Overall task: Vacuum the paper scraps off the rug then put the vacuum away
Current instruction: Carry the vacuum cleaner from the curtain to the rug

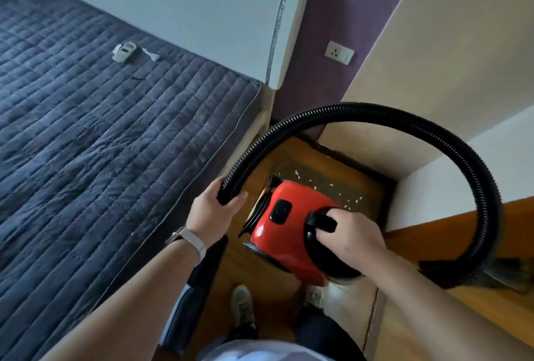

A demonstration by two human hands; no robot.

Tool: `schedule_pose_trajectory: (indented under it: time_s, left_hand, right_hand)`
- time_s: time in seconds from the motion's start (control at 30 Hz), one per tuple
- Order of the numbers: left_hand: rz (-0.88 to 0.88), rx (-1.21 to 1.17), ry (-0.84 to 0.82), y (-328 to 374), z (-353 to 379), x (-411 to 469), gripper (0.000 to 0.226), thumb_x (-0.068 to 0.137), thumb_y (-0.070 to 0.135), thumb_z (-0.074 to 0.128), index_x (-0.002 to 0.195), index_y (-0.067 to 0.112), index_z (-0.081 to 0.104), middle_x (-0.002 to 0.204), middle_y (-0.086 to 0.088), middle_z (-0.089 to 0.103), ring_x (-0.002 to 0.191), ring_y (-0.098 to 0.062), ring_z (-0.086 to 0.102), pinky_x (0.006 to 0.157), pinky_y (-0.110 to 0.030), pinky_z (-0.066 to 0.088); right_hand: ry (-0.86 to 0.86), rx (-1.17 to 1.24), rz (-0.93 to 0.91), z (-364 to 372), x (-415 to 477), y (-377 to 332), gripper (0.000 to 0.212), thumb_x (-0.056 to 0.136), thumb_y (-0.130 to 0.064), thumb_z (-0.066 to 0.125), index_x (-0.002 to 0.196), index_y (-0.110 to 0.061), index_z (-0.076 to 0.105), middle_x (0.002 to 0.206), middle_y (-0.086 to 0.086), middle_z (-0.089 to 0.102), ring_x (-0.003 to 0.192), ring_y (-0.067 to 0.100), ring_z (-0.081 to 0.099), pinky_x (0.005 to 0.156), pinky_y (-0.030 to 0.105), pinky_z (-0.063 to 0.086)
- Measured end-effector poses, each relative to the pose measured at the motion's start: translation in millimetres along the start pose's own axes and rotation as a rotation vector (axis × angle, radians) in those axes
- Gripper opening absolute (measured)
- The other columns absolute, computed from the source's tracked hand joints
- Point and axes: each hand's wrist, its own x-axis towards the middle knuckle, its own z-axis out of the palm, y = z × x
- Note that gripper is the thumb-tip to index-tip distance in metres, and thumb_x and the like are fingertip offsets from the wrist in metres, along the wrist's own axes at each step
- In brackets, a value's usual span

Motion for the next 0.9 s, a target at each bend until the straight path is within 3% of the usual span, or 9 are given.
schedule_pose_trajectory:
  time_s: [0.13,0.27,0.37,0.53,0.67,0.77,0.9]
  left_hand:
    - [-0.08,-0.044,0.085,-10,10,18,0.032,0.085,0.048,0.073,0.092,0.071,0.052,0.075,0.004,0.071,0.049,-0.009,0.059,0.044,-0.028,0.05]
    - [-0.162,-0.07,0.167,-27,24,30,0.027,0.084,0.046,0.073,0.103,0.057,0.058,0.085,0.006,0.072,0.055,-0.009,0.061,0.052,-0.032,0.055]
    - [-0.232,-0.118,0.259,-45,34,36,0.028,0.085,0.043,0.074,0.1,0.06,0.058,0.081,0.005,0.071,0.053,-0.007,0.059,0.049,-0.028,0.052]
    - [-0.322,-0.162,0.382,-84,67,45,0.031,0.085,0.044,0.073,0.103,0.062,0.055,0.082,0.022,0.068,0.062,0.002,0.064,0.048,-0.012,0.045]
    - [-0.333,-0.162,0.441,-123,101,57,0.028,0.081,0.055,0.068,0.105,0.061,0.055,0.095,0.031,0.066,0.082,0.009,0.063,0.061,-0.014,0.048]
    - [-0.331,-0.136,0.461,-159,121,77,0.025,0.081,0.057,0.066,0.103,0.059,0.055,0.09,0.029,0.066,0.077,0.009,0.062,0.058,-0.012,0.045]
    - [-0.319,-0.131,0.469,-224,144,105,0.025,0.082,0.055,0.066,0.104,0.056,0.055,0.085,0.025,0.066,0.069,0.003,0.062,0.054,-0.009,0.046]
  right_hand:
    - [-0.032,-0.025,-0.105,9,44,3,0.018,0.07,-0.057,0.05,0.083,-0.047,0.054,0.063,-0.01,0.06,0.064,0.016,0.059,0.057,0.03,0.045]
    - [-0.117,-0.06,-0.2,23,91,5,0.02,0.07,-0.06,0.05,0.084,-0.046,0.055,0.062,-0.012,0.06,0.062,0.016,0.057,0.056,0.029,0.044]
    - [-0.191,-0.076,-0.27,38,126,6,0.018,0.07,-0.06,0.05,0.076,-0.044,0.056,0.065,-0.013,0.061,0.066,0.019,0.059,0.062,0.031,0.05]
    - [-0.305,-0.065,-0.379,80,180,3,0.01,0.069,-0.054,0.052,0.079,-0.058,0.05,0.058,-0.012,0.054,0.057,0.016,0.051,0.05,0.024,0.032]
    - [-0.335,-0.08,-0.405,132,218,2,0.011,0.065,-0.054,0.048,0.075,-0.052,0.052,0.055,-0.008,0.053,0.051,0.008,0.044,0.047,0.022,0.023]
    - [-0.3,-0.081,-0.426,181,244,11,0.024,0.063,-0.056,0.046,0.066,-0.033,0.053,0.054,-0.009,0.05,0.053,0.016,0.045,0.047,0.023,0.023]
    - [-0.279,-0.126,-0.43,256,280,18,0.028,0.066,-0.052,0.049,0.062,-0.025,0.048,0.05,-0.009,0.045,0.049,0.016,0.04,0.046,0.024,0.021]
